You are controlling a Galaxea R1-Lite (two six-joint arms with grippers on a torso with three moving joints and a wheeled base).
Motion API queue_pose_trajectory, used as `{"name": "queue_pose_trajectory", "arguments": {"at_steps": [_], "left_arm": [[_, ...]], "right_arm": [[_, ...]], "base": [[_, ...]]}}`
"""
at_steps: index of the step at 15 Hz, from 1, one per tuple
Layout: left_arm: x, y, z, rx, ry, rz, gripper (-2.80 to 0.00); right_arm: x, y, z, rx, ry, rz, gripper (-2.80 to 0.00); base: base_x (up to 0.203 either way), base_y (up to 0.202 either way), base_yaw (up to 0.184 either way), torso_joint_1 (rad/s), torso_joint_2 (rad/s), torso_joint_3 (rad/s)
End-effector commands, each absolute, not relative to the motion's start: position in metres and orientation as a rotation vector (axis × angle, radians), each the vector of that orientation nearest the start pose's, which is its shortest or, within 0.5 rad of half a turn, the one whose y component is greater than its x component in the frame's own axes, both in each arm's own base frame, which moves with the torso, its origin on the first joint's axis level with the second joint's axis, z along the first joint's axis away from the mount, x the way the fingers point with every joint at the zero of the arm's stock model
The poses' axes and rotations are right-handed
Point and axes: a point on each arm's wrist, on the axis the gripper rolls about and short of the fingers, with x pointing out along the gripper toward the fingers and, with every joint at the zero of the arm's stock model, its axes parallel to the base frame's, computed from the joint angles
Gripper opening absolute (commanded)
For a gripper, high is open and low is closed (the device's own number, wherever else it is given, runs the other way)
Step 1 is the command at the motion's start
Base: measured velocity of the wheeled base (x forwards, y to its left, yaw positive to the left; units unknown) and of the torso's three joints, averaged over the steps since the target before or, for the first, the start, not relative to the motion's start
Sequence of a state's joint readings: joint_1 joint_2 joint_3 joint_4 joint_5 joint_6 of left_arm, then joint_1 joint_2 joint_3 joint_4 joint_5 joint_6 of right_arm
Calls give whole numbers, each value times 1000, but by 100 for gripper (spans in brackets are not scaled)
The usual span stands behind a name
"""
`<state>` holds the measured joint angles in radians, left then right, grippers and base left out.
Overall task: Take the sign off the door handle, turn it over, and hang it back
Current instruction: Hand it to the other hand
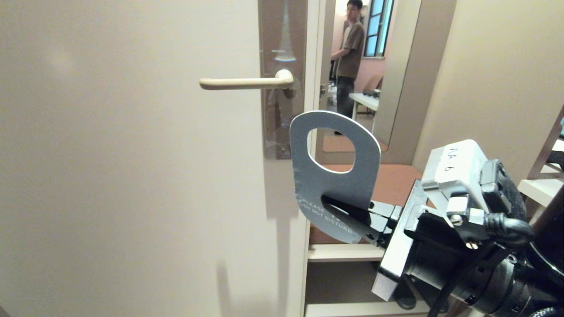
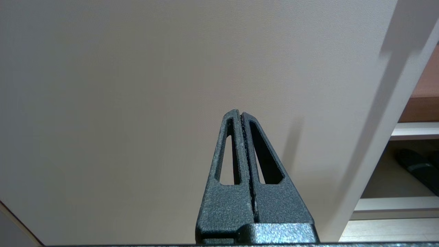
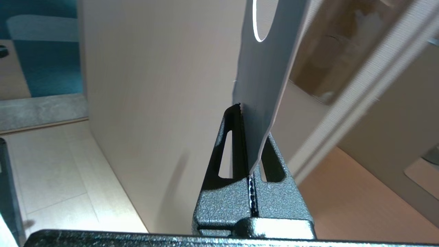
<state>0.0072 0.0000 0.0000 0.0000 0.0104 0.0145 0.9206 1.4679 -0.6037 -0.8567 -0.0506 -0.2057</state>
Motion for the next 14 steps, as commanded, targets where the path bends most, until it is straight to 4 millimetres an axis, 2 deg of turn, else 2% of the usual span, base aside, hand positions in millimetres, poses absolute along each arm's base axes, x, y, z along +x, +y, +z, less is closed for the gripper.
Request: {"name": "queue_pose_trajectory", "arguments": {"at_steps": [1,14], "left_arm": [[-23,0,75,14,0,18,-280],[-23,0,75,14,0,18,-280]], "right_arm": [[144,181,218,-187,-103,848,-280],[104,127,200,-188,-98,807,-280]], "base": [[0,0,0,0,0,0],[0,0,0,0,0,0]]}}
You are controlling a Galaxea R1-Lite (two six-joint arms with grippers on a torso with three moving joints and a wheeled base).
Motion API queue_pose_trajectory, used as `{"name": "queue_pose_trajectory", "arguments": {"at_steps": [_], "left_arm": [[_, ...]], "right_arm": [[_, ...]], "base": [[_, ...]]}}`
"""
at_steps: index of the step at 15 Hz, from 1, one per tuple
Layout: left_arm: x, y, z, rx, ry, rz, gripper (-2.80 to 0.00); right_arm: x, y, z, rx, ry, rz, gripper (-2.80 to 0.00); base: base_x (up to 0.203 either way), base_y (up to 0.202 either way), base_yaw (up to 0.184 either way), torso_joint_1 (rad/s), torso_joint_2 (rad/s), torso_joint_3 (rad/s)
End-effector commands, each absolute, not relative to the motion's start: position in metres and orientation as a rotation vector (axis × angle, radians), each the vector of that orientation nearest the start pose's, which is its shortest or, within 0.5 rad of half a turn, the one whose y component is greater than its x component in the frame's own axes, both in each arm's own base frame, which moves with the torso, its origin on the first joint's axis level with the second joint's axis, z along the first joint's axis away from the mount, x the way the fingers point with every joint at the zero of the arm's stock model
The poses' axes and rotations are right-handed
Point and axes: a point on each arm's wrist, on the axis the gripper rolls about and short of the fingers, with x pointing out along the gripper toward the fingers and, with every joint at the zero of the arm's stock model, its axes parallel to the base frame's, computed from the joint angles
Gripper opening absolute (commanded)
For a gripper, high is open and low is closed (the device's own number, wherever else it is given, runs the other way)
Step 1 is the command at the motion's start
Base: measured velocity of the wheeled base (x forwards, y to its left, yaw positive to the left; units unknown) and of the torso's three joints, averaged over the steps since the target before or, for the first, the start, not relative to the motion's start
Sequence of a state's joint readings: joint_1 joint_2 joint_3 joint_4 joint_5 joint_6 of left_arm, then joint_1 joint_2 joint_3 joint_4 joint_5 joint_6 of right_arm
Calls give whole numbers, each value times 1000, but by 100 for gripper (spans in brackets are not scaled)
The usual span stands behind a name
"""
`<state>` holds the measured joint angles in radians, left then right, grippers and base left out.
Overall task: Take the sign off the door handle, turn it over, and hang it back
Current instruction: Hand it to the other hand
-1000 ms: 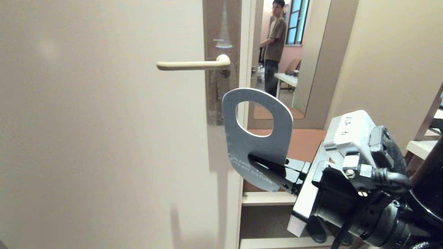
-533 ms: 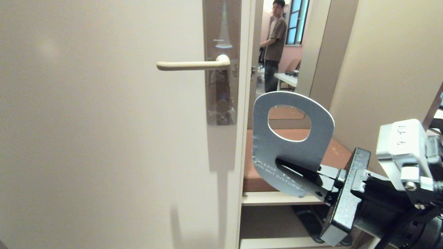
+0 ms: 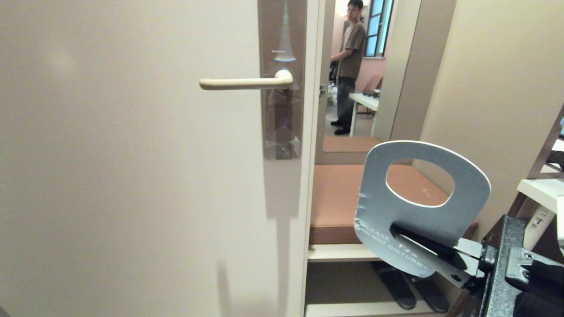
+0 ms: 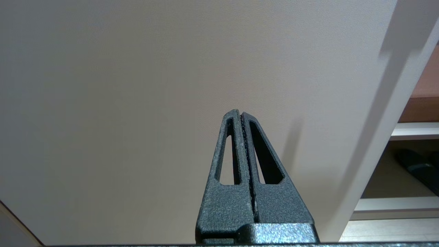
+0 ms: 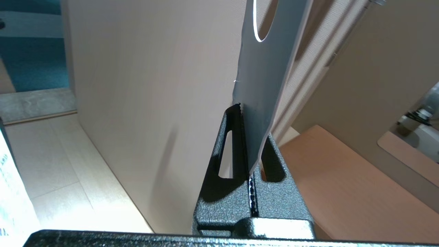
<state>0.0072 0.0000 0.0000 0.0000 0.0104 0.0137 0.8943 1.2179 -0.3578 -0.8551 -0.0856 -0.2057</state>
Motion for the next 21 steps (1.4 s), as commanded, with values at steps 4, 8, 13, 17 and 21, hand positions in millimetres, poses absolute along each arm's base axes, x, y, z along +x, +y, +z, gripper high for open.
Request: {"name": "queue_pose_trajectory", "arguments": {"at_steps": [4,8,13,17,21], "left_arm": [[-23,0,75,15,0,18,-280],[-23,0,75,14,0,18,-280],[-23,0,75,15,0,18,-280],[-23,0,75,14,0,18,-280],[-23,0,75,15,0,18,-280]], "right_arm": [[96,117,195,-174,-94,799,-280],[90,109,192,-144,-87,799,-280],[79,94,182,-145,-85,764,-280],[68,79,170,-148,-78,711,-280],[58,64,157,-164,-78,654,-280]], "base": [[0,0,0,0,0,0],[0,0,0,0,0,0],[0,0,0,0,0,0],[0,0,0,0,0,0],[0,0,0,0,0,0]]}}
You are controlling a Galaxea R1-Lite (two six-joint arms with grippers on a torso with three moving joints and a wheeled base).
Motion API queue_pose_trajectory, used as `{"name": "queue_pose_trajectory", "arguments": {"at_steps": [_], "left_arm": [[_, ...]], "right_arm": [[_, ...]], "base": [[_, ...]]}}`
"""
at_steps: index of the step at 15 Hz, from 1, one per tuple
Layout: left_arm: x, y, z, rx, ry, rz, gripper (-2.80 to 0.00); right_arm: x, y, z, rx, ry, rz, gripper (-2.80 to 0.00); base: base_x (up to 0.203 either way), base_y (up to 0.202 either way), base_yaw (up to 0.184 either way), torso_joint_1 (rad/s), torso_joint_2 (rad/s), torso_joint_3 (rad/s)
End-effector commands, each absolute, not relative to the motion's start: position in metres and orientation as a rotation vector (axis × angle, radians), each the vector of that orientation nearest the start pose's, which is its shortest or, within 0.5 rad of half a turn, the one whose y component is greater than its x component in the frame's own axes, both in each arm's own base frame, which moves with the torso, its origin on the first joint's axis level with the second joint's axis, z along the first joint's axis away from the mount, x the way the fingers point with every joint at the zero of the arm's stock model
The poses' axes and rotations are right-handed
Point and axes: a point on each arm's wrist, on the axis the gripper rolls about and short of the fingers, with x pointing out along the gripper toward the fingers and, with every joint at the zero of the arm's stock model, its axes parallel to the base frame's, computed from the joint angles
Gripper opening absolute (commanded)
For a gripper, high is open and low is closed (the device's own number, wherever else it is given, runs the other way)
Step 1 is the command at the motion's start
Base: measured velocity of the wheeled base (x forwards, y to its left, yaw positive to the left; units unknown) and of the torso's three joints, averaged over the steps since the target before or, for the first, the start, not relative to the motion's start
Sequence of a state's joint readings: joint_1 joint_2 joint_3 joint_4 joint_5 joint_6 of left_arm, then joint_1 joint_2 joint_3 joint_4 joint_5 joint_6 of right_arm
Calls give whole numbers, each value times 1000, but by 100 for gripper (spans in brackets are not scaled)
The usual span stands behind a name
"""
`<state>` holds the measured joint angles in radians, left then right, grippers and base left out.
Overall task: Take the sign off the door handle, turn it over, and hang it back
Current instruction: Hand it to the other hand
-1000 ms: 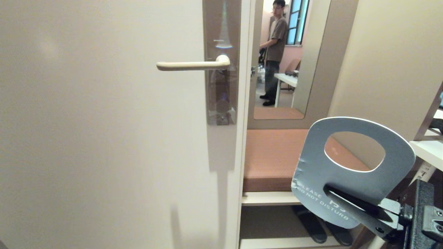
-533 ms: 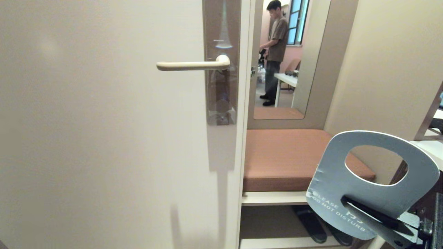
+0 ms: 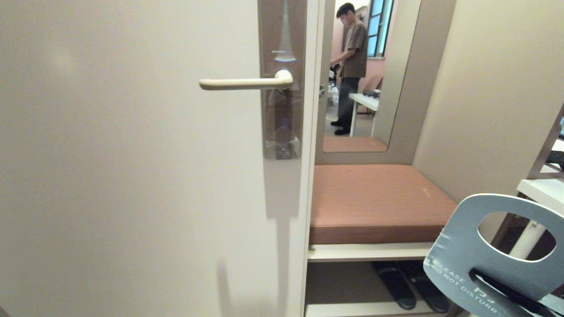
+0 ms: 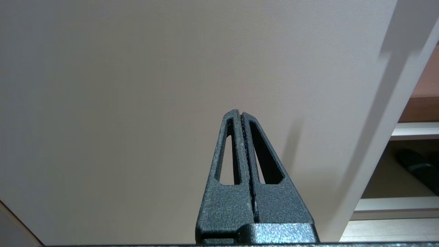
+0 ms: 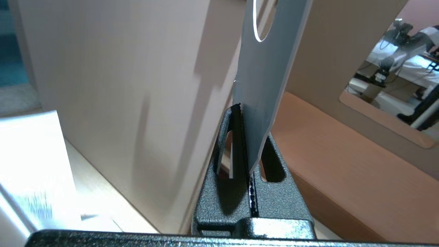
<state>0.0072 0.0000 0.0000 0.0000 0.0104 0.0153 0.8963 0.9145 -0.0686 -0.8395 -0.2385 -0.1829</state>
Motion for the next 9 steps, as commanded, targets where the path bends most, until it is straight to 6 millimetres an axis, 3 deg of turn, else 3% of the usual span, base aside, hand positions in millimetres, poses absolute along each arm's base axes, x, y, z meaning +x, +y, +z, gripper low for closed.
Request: {"name": "queue_pose_trajectory", "arguments": {"at_steps": [1,6,9], "left_arm": [[-23,0,75,14,0,18,-280],[-23,0,75,15,0,18,-280],[-23,0,75,15,0,18,-280]], "right_arm": [[56,60,151,-183,-66,644,-280],[60,29,140,-181,-7,347,-280],[45,11,129,-164,41,238,-280]], "base": [[0,0,0,0,0,0],[0,0,0,0,0,0],[0,0,0,0,0,0]]}}
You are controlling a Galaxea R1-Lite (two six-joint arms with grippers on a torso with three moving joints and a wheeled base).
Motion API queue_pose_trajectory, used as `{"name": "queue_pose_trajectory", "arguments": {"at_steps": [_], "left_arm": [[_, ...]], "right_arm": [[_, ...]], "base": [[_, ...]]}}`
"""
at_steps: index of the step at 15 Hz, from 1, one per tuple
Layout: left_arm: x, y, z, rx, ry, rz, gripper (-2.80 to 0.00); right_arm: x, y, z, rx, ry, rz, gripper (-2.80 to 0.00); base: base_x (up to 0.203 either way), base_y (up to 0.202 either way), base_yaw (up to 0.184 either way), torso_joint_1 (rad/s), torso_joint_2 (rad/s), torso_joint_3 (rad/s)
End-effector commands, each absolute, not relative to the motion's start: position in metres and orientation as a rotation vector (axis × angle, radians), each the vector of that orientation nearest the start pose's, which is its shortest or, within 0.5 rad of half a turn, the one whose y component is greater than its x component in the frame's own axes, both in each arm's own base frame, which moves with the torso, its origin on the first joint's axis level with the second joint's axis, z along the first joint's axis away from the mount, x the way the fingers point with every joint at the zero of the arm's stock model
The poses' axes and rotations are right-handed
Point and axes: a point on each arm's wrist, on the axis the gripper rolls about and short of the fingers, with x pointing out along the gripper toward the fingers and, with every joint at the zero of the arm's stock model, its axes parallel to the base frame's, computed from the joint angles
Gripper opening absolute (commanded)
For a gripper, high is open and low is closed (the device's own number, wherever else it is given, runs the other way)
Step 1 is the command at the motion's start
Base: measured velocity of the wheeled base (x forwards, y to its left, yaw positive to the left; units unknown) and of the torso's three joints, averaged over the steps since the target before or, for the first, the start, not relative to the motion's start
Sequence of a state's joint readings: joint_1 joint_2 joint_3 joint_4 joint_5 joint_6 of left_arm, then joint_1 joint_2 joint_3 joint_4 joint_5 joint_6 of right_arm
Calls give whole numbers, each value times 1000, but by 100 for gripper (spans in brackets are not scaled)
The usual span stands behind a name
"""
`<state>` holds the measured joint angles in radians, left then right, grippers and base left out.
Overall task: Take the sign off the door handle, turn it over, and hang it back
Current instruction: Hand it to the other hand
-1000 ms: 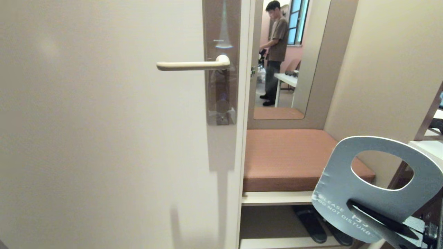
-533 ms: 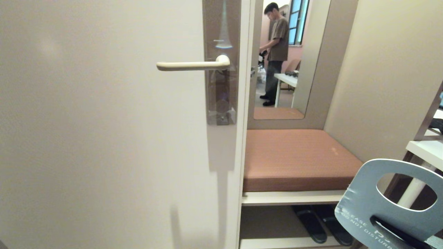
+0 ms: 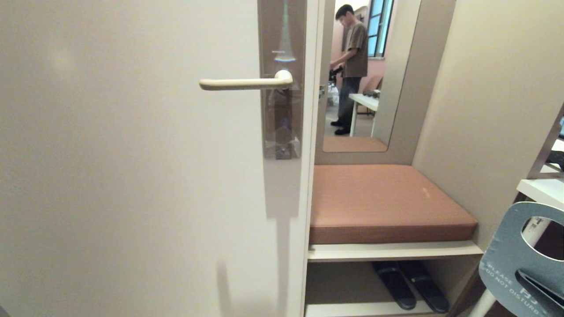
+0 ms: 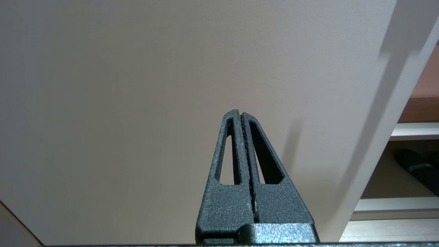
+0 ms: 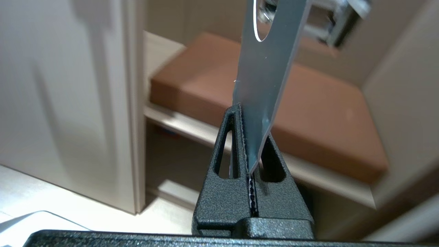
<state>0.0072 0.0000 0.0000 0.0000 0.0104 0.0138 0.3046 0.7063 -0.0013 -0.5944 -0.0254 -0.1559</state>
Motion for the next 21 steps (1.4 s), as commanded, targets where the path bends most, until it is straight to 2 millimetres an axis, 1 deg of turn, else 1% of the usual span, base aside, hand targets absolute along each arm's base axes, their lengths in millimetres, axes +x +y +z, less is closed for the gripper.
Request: {"name": "queue_pose_trajectory", "arguments": {"at_steps": [1,5,8,11,15,19,21], "left_arm": [[-23,0,75,15,0,18,-280],[-23,0,75,15,0,18,-280],[-23,0,75,14,0,18,-280],[-23,0,75,14,0,18,-280],[-23,0,75,14,0,18,-280],[-23,0,75,14,0,18,-280],[-23,0,75,15,0,18,-280]], "right_arm": [[39,8,125,-157,54,217,-280],[14,3,105,-143,112,153,-280],[1,2,91,-139,146,114,-280],[-6,1,88,-142,119,84,-280],[-16,1,79,-142,71,52,-280],[-22,0,76,-129,-2,40,-280],[-23,0,76,-126,-4,40,-280]], "base": [[0,0,0,0,0,0],[0,0,0,0,0,0],[0,0,0,0,0,0],[0,0,0,0,0,0],[0,0,0,0,0,0],[0,0,0,0,0,0],[0,0,0,0,0,0]]}}
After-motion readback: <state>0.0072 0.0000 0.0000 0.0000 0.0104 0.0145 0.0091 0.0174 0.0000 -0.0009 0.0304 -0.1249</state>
